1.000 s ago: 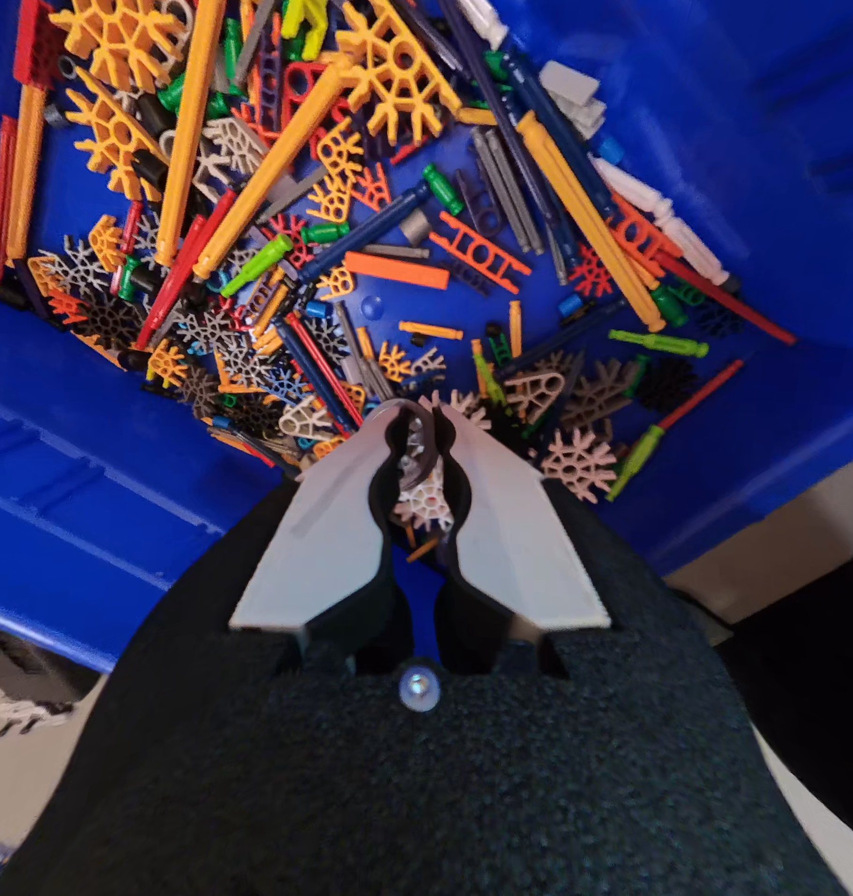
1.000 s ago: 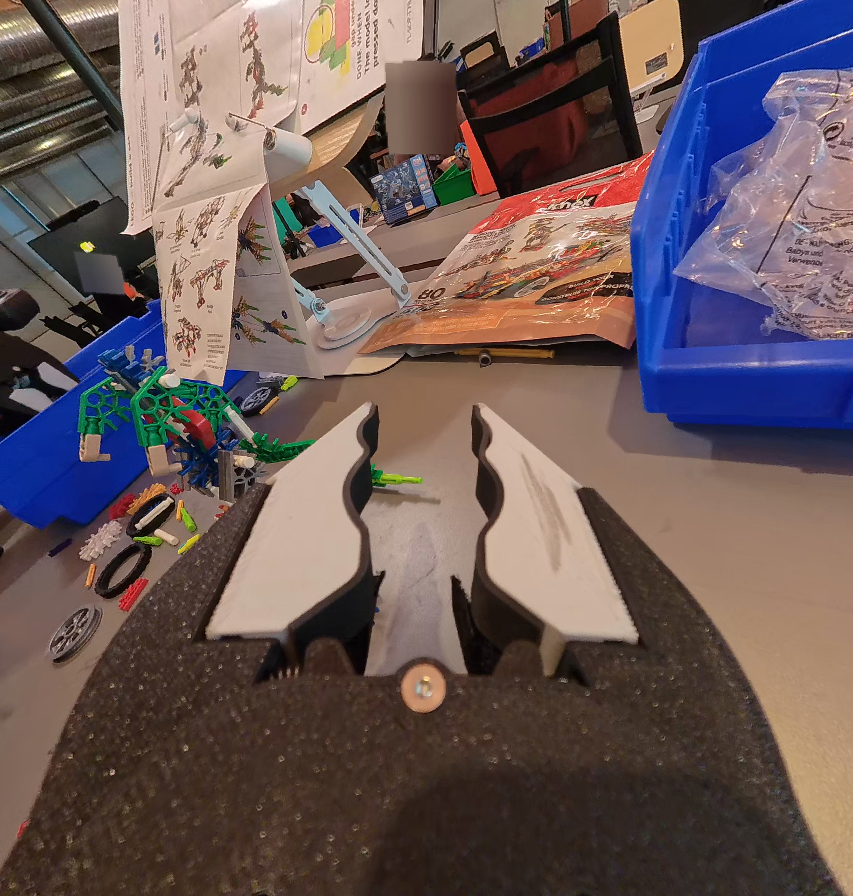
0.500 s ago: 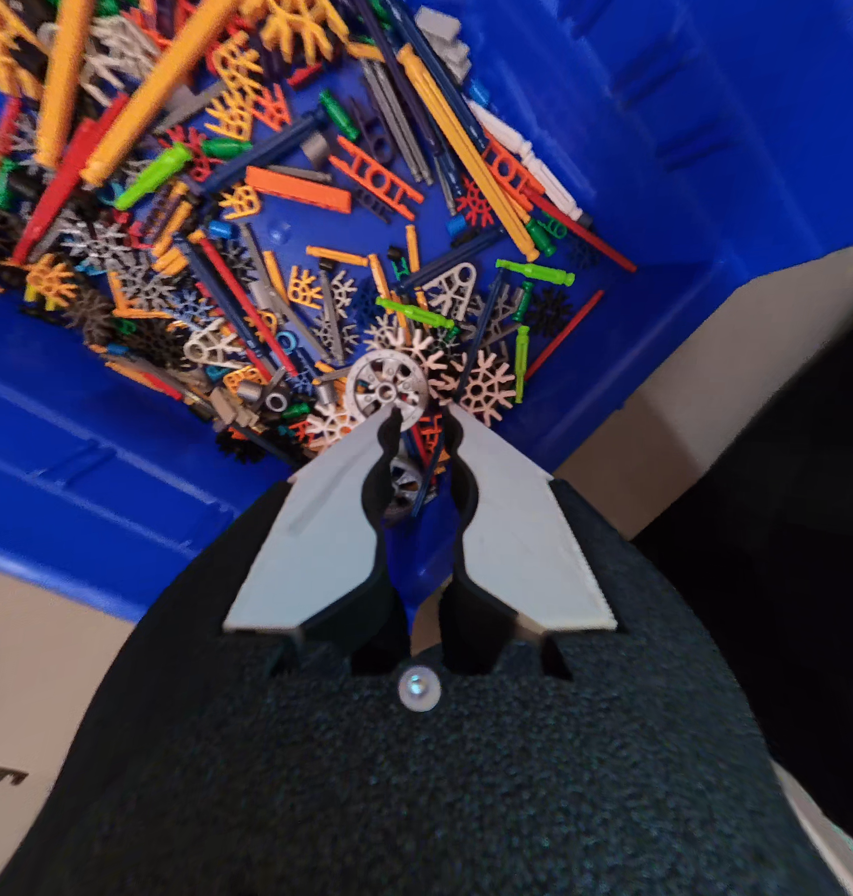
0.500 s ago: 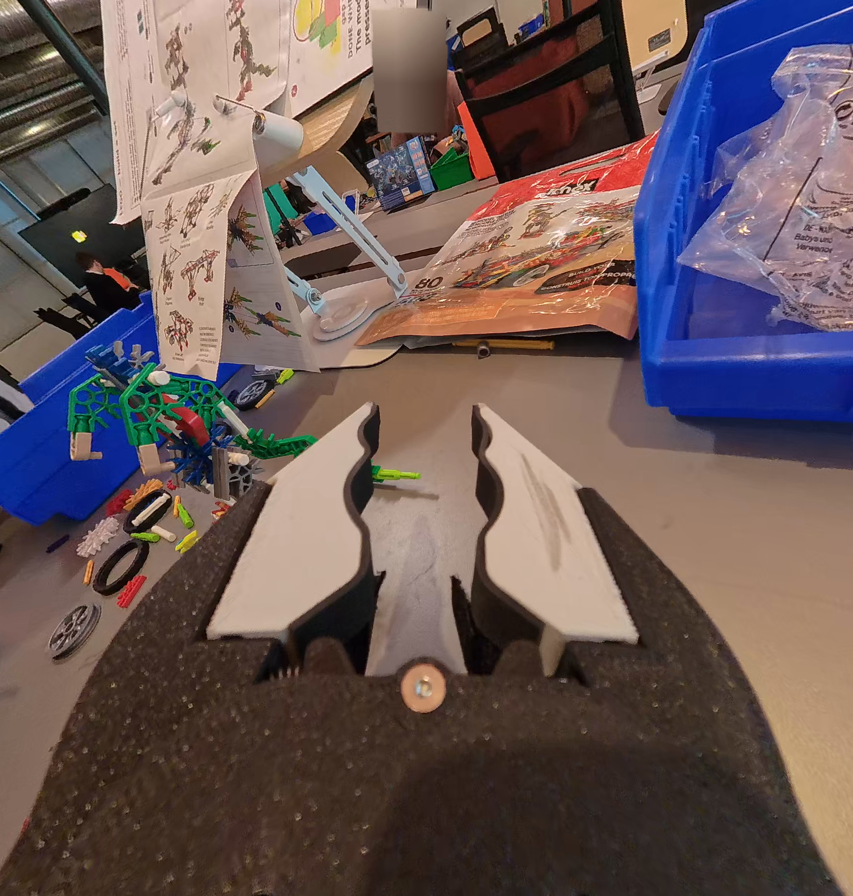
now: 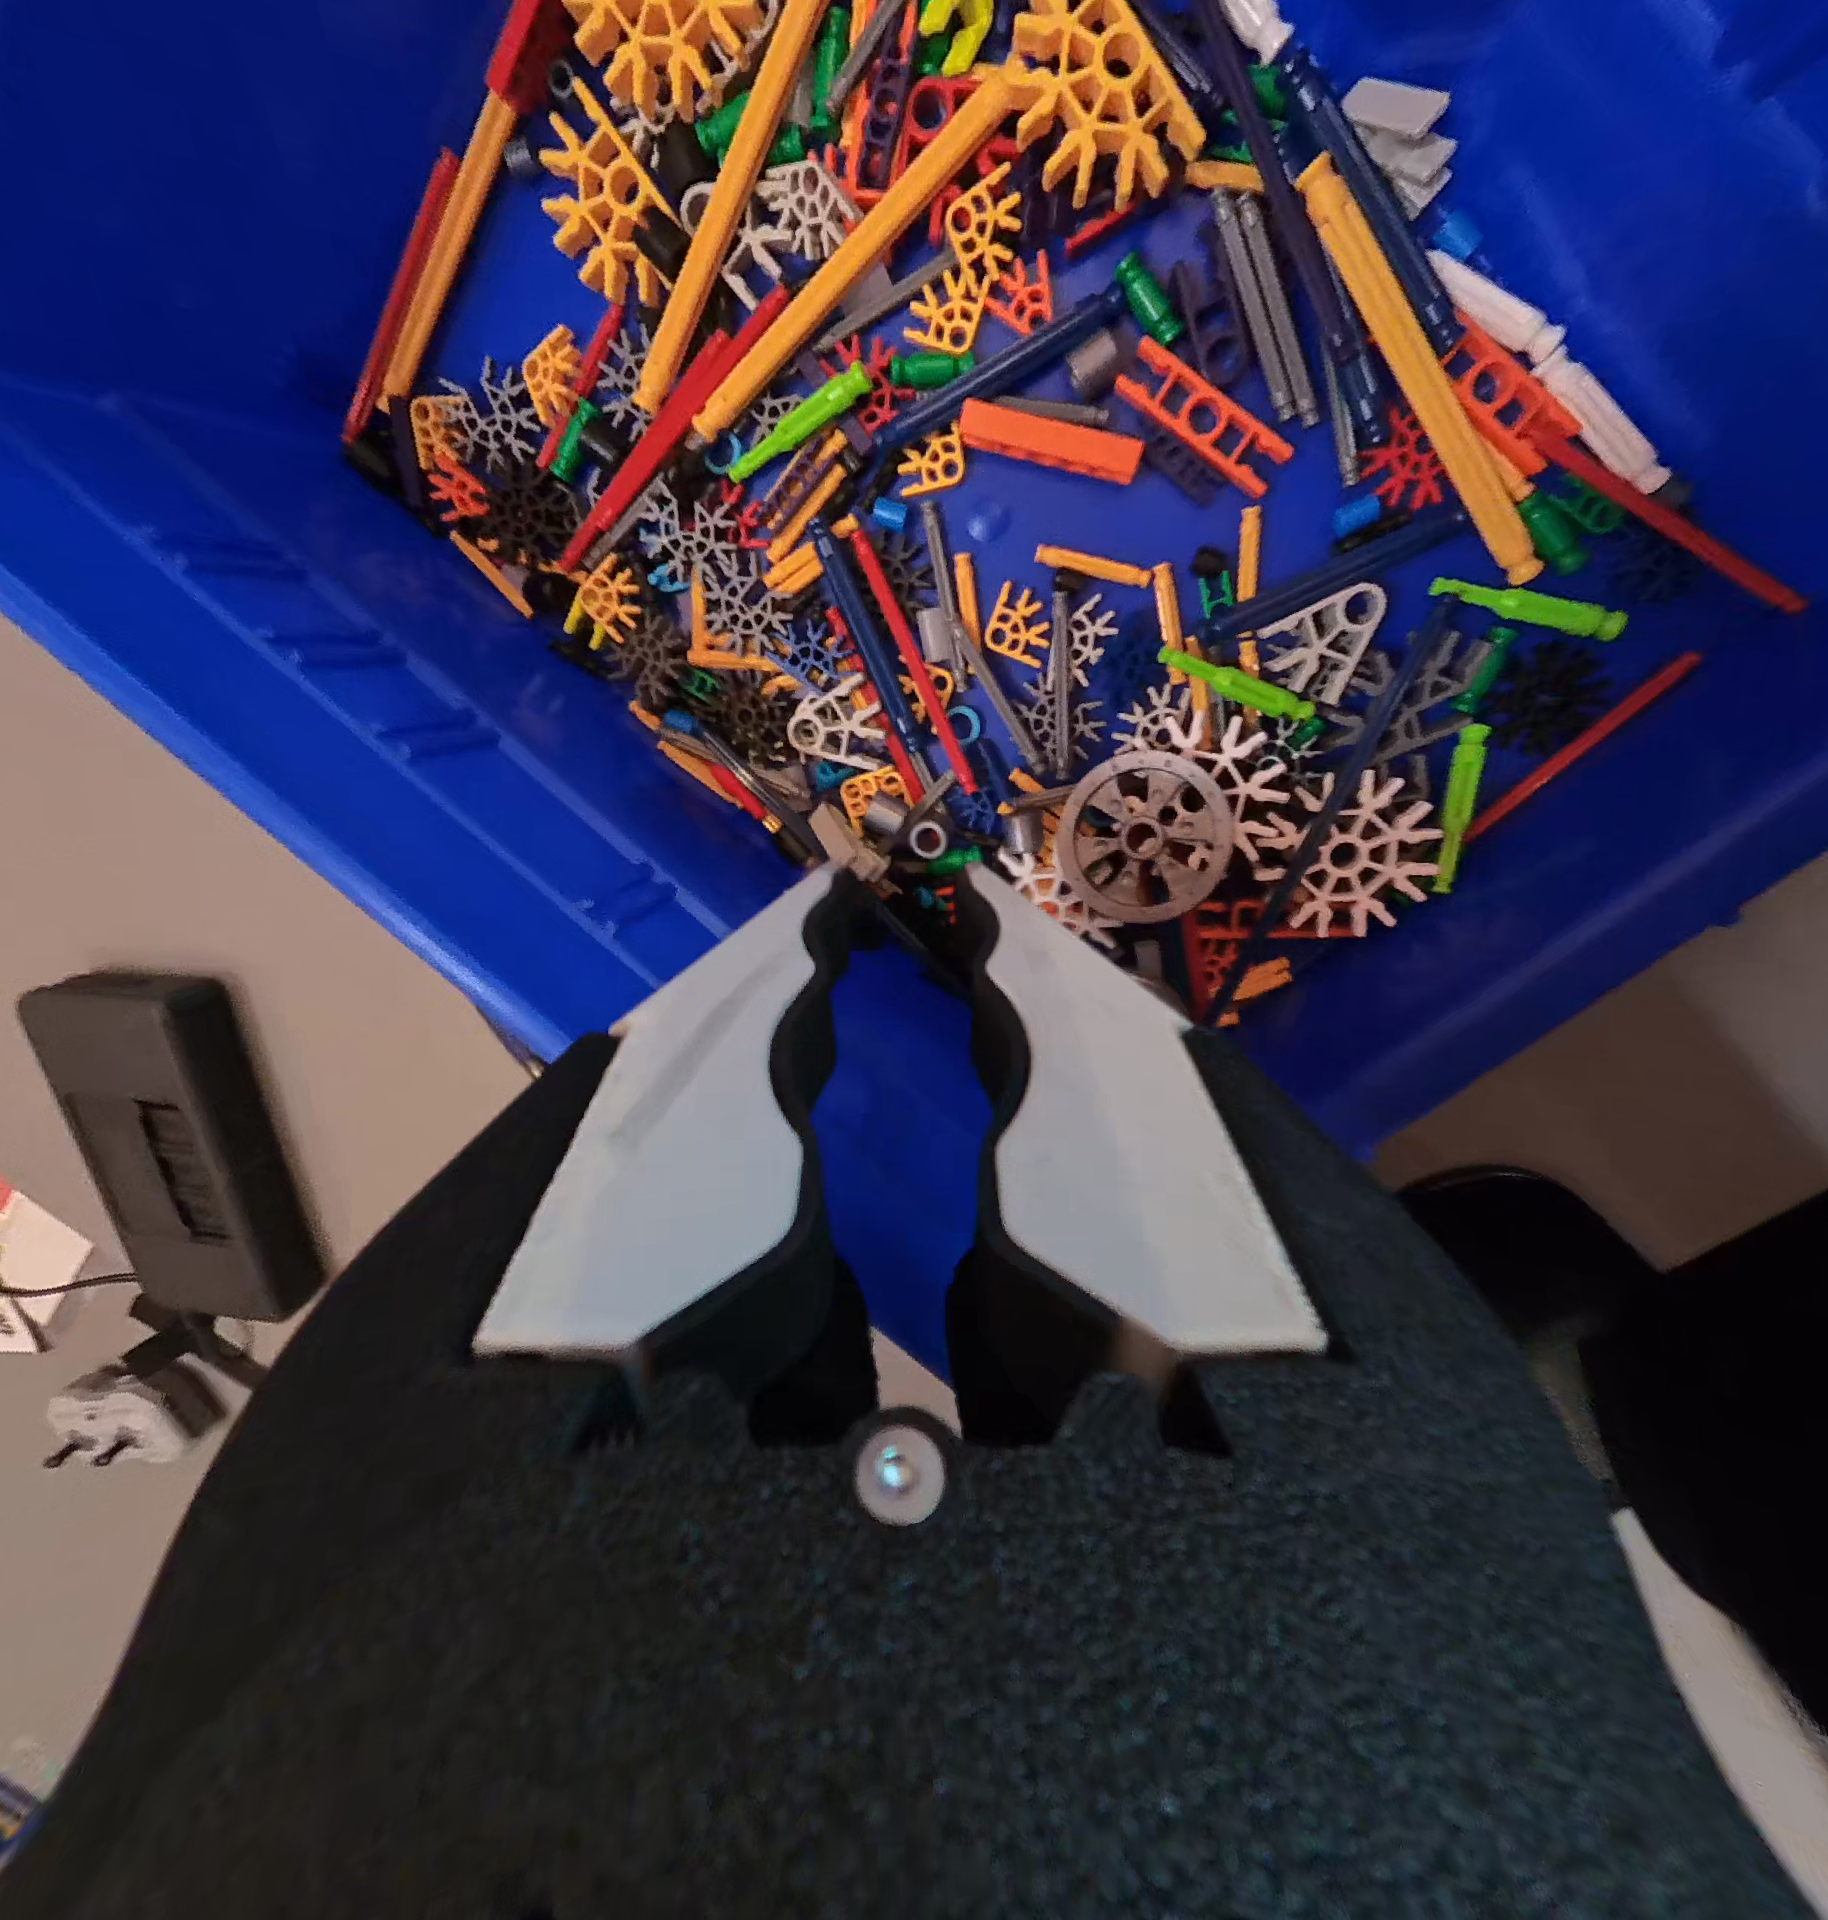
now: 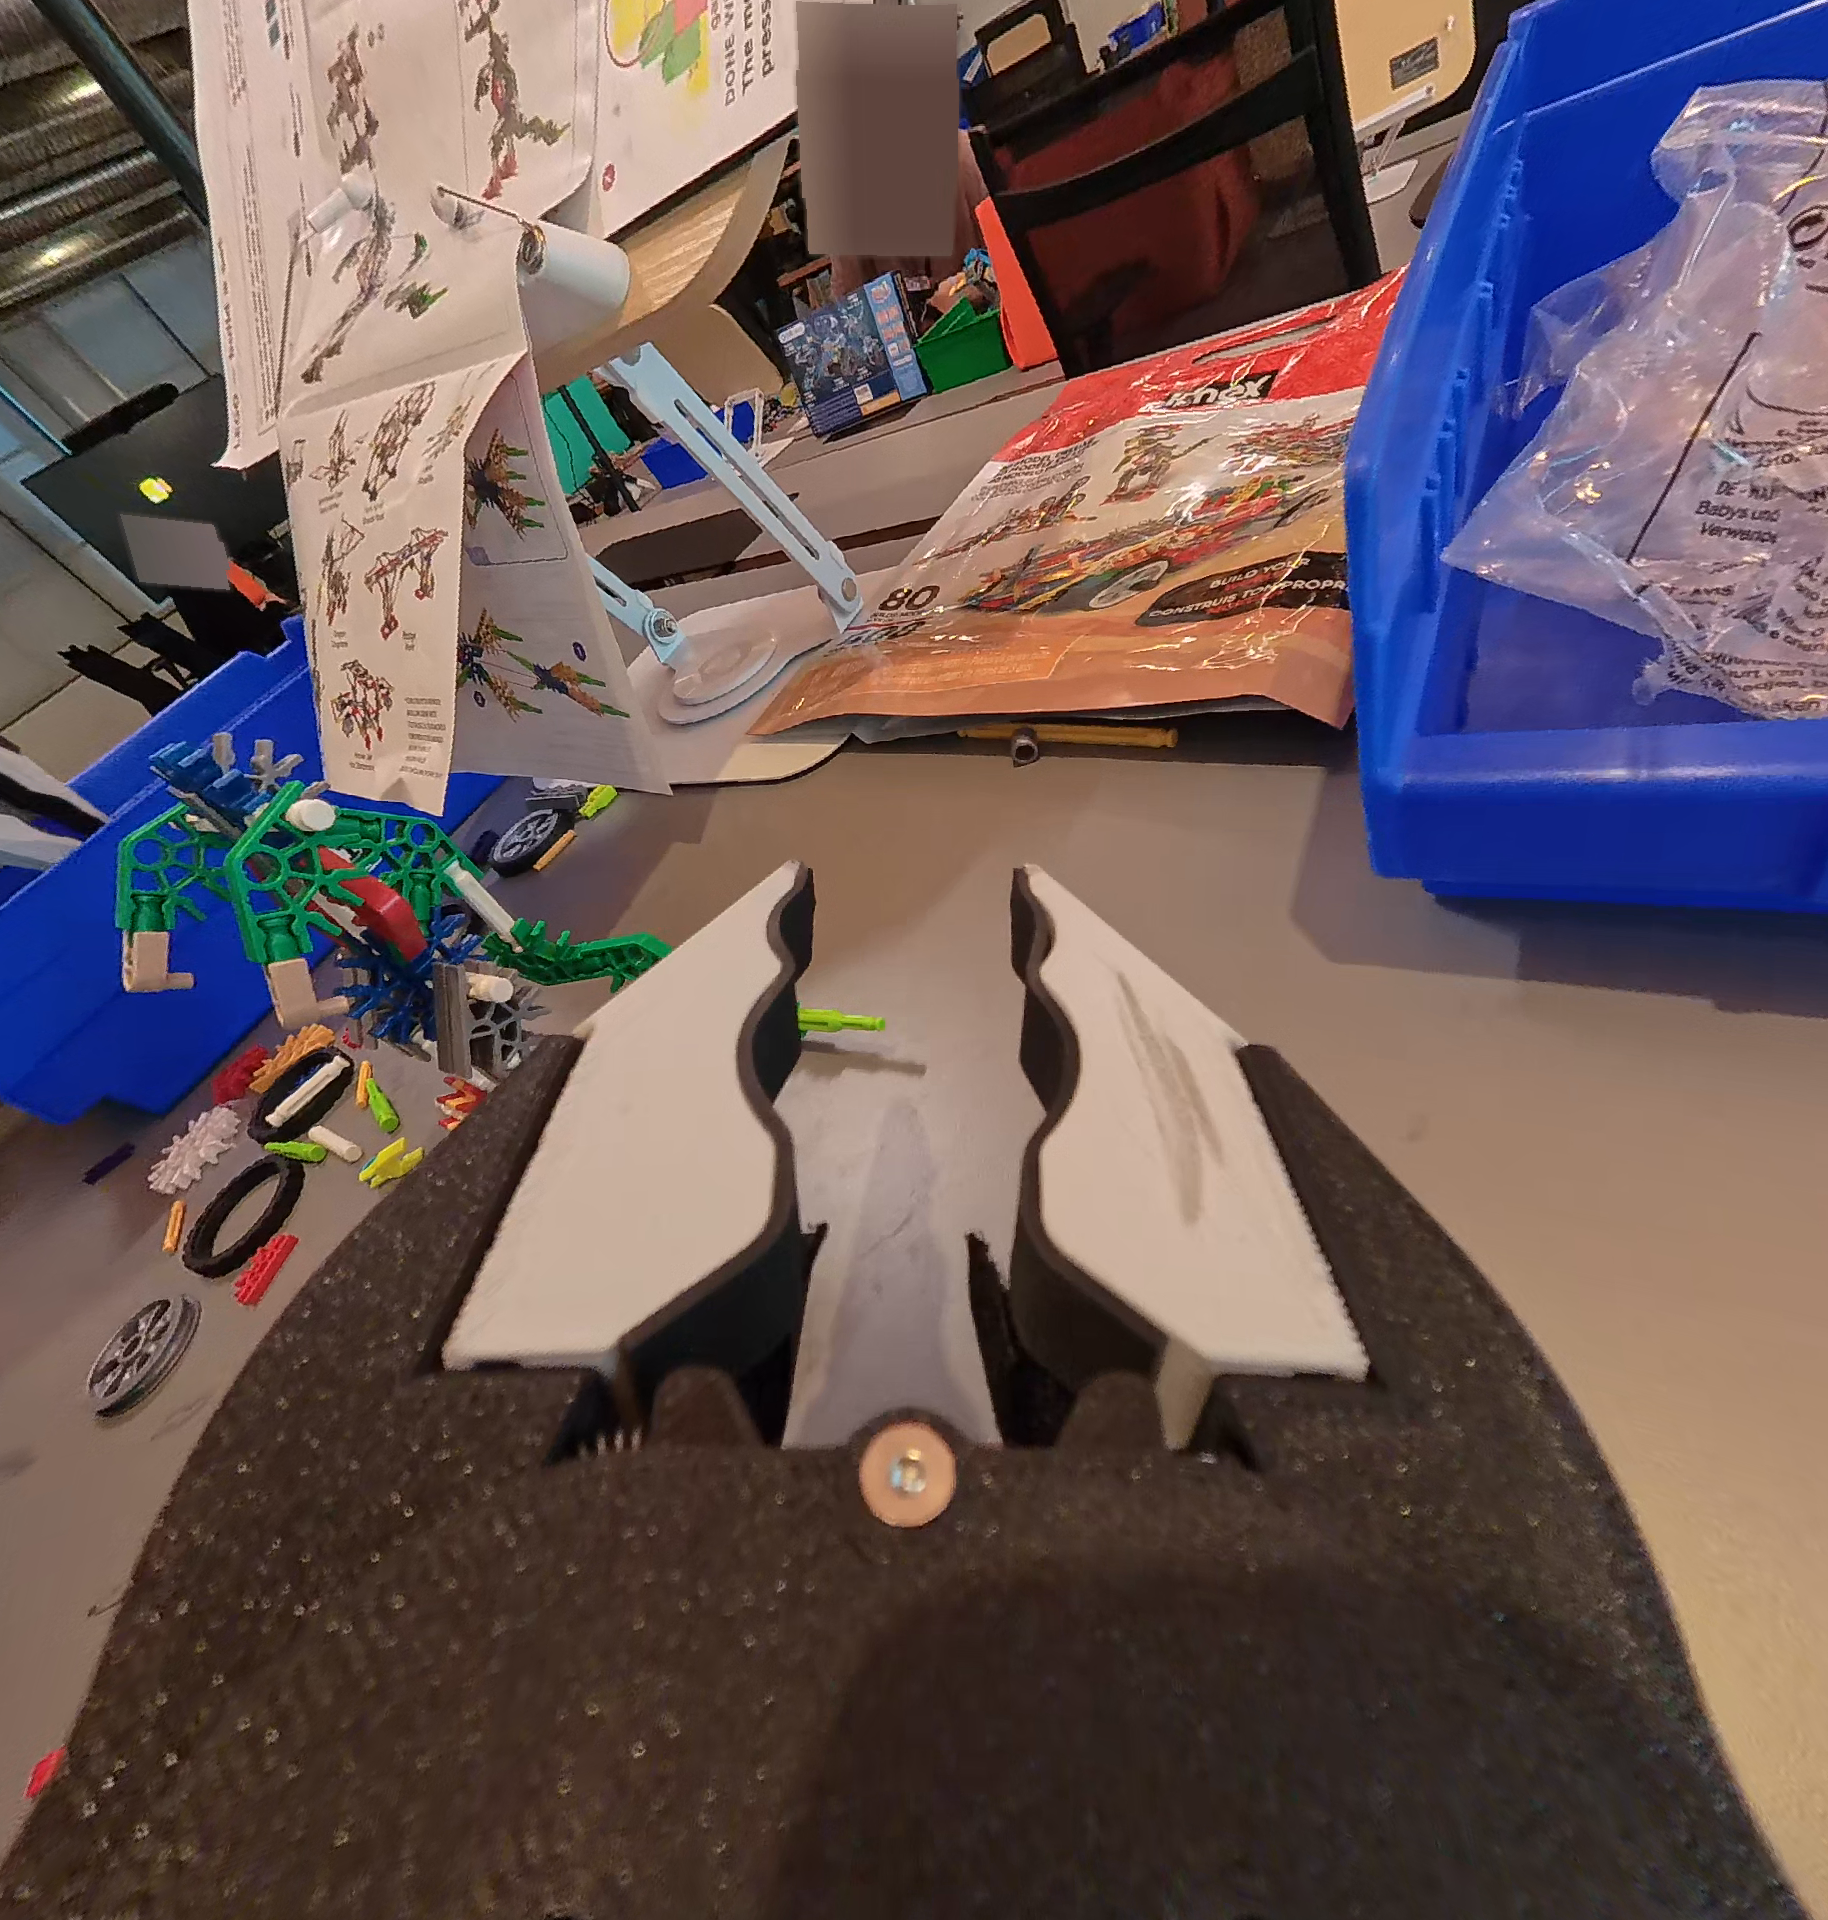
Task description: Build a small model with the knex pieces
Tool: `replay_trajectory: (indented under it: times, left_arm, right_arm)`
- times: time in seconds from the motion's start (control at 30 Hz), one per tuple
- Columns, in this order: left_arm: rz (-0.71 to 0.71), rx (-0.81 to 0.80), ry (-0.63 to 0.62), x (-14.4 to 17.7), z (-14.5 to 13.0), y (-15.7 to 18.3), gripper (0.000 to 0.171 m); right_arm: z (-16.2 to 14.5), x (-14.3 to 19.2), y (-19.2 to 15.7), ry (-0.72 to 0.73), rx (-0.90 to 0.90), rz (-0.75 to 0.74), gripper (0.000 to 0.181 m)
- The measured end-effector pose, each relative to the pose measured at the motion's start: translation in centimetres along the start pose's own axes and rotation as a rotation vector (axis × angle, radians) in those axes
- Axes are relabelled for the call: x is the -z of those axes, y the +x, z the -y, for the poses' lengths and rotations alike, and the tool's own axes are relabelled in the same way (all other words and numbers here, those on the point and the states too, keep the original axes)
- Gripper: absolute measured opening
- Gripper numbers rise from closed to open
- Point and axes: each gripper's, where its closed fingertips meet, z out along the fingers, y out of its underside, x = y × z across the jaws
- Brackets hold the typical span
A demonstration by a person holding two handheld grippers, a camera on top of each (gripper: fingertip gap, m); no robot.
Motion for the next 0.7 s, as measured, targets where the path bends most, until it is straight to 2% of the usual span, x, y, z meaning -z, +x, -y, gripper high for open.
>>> replay_trajectory:
  times: [0.17, 0.43, 0.6, 0.7]
  left_arm:
    - [0.015, -0.089, -0.033, -0.7, 0.7, -0.5, 0.020]
    - [0.021, -0.305, -0.171, -2.5, 0.8, -0.4, 0.026]
    - [-0.025, -0.254, -0.286, -4.0, -0.4, 1.3, 0.030]
    - [0.018, -0.173, -0.298, -4.8, -0.5, 1.6, 0.050]
  right_arm:
    - [0.1, 0.1, 0.0, 0.008, 0.001, 0.002, 0.038]
    - [0.3, 0.3, -0.1, 0.024, 0.002, 0.008, 0.038]
    - [0.3, 0.3, -0.1, 0.030, 0.001, 0.010, 0.038]
    - [0.3, 0.3, -0.1, 0.027, -0.001, 0.010, 0.038]
